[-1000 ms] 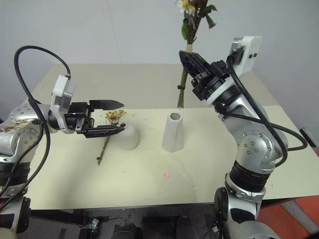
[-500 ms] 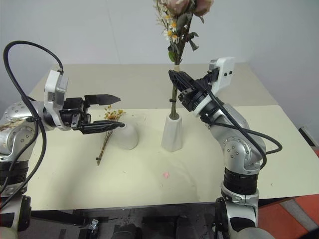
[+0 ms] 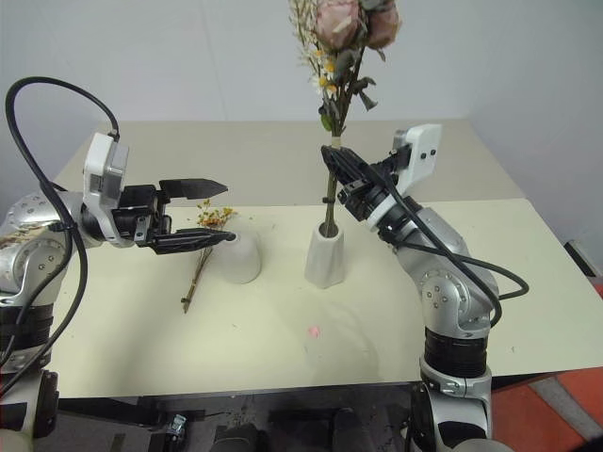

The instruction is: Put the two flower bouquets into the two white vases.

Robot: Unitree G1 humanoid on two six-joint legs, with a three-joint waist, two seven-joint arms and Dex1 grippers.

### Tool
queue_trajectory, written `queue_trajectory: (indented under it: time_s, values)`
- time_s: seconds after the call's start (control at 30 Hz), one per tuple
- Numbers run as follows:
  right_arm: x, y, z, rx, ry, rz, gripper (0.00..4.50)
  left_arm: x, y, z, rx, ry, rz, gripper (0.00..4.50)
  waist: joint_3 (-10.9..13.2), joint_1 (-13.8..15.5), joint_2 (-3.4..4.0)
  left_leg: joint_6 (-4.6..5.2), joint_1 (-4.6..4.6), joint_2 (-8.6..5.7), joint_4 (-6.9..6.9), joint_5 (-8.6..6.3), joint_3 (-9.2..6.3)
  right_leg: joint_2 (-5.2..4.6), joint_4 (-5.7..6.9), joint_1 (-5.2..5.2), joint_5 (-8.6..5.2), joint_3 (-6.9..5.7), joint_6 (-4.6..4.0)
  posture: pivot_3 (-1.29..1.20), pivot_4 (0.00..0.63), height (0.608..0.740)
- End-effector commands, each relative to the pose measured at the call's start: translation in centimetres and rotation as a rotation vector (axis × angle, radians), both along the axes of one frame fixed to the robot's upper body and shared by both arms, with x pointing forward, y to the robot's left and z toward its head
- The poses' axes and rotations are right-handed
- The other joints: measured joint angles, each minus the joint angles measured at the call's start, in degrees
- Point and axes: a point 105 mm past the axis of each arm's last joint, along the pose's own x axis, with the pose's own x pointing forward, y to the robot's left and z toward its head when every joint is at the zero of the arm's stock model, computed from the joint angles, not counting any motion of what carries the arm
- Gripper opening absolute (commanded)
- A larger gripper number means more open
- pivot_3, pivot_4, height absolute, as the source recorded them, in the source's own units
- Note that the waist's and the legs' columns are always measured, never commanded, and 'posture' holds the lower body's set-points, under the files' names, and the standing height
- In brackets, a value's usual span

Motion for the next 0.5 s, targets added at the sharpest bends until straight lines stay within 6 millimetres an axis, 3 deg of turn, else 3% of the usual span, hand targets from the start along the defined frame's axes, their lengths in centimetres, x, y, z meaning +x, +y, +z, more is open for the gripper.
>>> queue_trajectory:
  time_s: [0.03, 0.33, 0.5]
  values:
    - [-0.3, -0.3, 0.5, 0.002, -0.039, -0.021, 0.19, -0.6, 0.2, 1.1, -0.005, -0.053, 0.0, 4.5, 0.0, 0.0, 0.0, 0.0, 0.0, 0.0, 0.0, 0.0, 0.0, 0.0, 0.0, 0.0, 0.0, 0.0, 0.0, 0.0, 0.15, 0.74]
    - [0.1, -0.3, 0.9, -0.002, -0.056, -0.028, 0.19, -0.4, 0.0, 1.1, -0.008, -0.054, 0.001, 4.5, 0.0, 0.04, 0.0, 0.0, -0.01, 0.0, 0.0, 0.0, 0.0, 0.01, 0.0, -0.01, 0.0, 0.0, 0.0, 0.0, 0.15, 0.74]
    - [-0.7, -0.7, 2.9, 0.009, -0.083, -0.013, 0.19, -0.4, 0.0, 1.0, -0.006, -0.054, -0.004, 4.5, 0.0, 0.03, 0.0, 0.0, -0.01, 0.0, 0.0, 0.0, 0.0, 0.0, 0.0, -0.01, 0.0, 0.0, 0.0, 0.0, 0.15, 0.74]
